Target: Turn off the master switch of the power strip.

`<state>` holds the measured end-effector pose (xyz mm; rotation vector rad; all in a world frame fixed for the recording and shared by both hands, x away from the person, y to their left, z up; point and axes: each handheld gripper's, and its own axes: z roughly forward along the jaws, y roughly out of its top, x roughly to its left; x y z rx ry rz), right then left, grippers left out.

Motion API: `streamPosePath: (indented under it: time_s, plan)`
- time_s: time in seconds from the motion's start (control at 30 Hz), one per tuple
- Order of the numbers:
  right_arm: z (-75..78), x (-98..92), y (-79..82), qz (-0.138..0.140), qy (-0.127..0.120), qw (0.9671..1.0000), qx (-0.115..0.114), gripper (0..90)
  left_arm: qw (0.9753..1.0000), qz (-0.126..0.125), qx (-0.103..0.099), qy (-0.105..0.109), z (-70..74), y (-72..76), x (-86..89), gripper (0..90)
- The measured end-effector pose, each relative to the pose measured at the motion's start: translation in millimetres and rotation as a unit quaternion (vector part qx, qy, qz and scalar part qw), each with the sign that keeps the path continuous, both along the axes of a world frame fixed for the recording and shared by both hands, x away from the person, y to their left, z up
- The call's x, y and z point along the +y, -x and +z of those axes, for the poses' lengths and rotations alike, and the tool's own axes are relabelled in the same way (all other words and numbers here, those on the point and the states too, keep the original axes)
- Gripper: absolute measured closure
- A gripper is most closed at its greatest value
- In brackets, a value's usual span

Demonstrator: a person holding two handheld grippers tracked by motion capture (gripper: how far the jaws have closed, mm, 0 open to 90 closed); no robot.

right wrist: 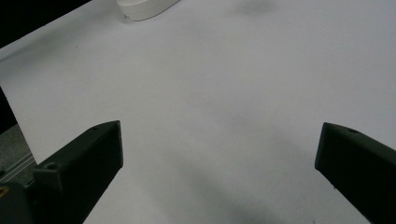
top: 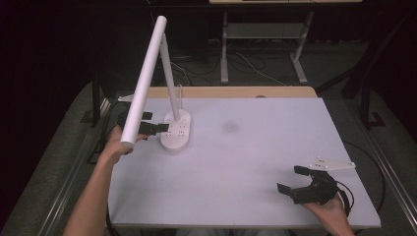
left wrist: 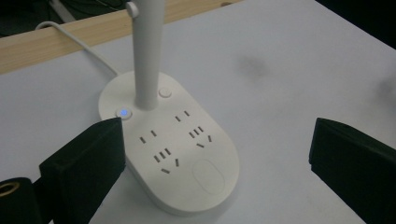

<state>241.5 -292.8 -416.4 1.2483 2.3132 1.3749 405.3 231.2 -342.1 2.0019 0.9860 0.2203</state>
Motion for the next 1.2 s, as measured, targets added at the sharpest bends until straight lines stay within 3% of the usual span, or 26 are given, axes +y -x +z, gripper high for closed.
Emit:
streamPosePath:
  time_s: [0.33,0.63,0.87,1.2]
  plan:
    - [-0.2,-0.4,-0.2,-0.001,0.000,1.0000,0.002,0.3,0.9999,0.013,0.009,-0.002,-1.8,-15.2,1.2,3.2]
    - [-0.5,-1.7,-0.2,0.000,0.001,1.0000,-0.001,0.3,0.9996,0.027,0.004,-0.001,-4.2,-29.9,1.8,3.6]
    - [-0.6,-0.8,0.0,0.000,0.002,1.0000,0.001,0.3,0.9987,0.049,0.011,0.012,-2.8,-39.9,1.5,4.0]
    - [-0.9,-2.1,0.3,-0.004,-0.001,1.0000,0.003,0.3,0.9982,0.058,0.010,0.015,-2.5,-53.7,4.7,6.4]
